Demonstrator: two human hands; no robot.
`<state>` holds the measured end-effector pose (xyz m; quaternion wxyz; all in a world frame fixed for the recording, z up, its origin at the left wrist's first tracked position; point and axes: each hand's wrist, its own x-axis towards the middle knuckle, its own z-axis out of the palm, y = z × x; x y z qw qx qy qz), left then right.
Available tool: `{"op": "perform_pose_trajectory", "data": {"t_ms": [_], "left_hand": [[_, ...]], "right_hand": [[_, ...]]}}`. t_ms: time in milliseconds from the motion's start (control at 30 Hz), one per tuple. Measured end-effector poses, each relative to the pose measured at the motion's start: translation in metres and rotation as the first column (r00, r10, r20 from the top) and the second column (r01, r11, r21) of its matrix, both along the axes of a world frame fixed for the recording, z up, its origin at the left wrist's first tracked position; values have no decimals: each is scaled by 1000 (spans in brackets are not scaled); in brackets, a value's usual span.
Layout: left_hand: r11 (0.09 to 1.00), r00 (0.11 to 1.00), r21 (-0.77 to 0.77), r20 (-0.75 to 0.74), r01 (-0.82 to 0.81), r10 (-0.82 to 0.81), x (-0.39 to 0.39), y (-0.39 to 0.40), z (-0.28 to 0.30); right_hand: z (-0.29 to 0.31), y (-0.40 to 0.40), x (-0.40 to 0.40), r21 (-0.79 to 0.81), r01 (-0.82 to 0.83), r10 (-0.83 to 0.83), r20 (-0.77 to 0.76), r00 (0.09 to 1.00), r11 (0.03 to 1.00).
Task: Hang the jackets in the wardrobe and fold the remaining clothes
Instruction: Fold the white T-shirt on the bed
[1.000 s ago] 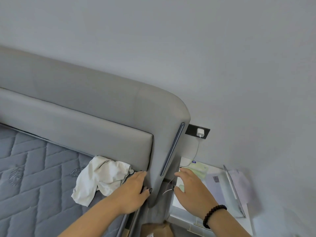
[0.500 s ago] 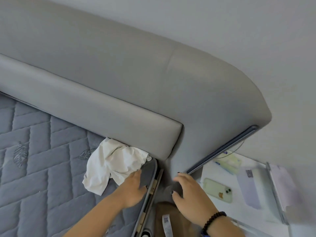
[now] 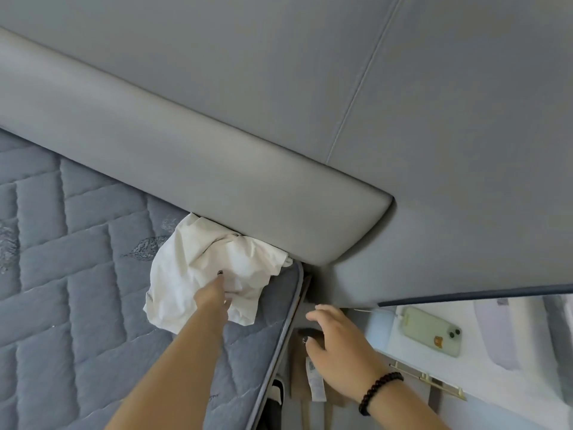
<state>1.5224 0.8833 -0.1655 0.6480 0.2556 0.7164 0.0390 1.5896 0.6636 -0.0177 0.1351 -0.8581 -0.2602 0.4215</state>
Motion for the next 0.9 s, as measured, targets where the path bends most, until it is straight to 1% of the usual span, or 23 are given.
{"op": "perform_pose_trajectory", "data": {"t_ms": [100,133,200,267,333,467,567,700,767,833,900], "left_hand": [[998,999,46,18,32,-33,-8,1,0],[997,997,61,51,48,-52,-10,0,6],[994,981,89,174,67,-82,-14,-7,23],[988,938,111,317,107,-138,-18,-16,49],[980,885,124,423,156,-195,-22,-27,81],[951,785,170,536,260,-310,-37,-50,147],[922,696,223,606,316,-385,-53,-66,193],[893,620,298,644,337,-448,-84,-90,247],[853,563,373,641,366,-522,-102,-105,272],[798,510,459,615,389,-602,-121,-123,294],[766,468,513,606,388,-643,-141,-144,312]], "right_hand": [[-3,3,-1,8,-11,11,1,1000,1000],[-2,4,-1,10,-13,13,5,1000,1000],[3,6,-2,14,-10,10,9,1000,1000],[11,7,-3,25,-6,5,15,1000,1000],[21,9,-6,48,2,-4,30,1000,999],[50,13,-16,171,52,-64,61,996,984],[77,10,-27,256,47,-78,112,991,965],[113,-6,-48,328,-47,-6,157,988,943],[133,-21,-61,391,-56,-10,164,986,919],[153,-41,-75,451,-38,-61,203,977,892],[173,-66,-89,537,6,-152,229,961,844]]}}
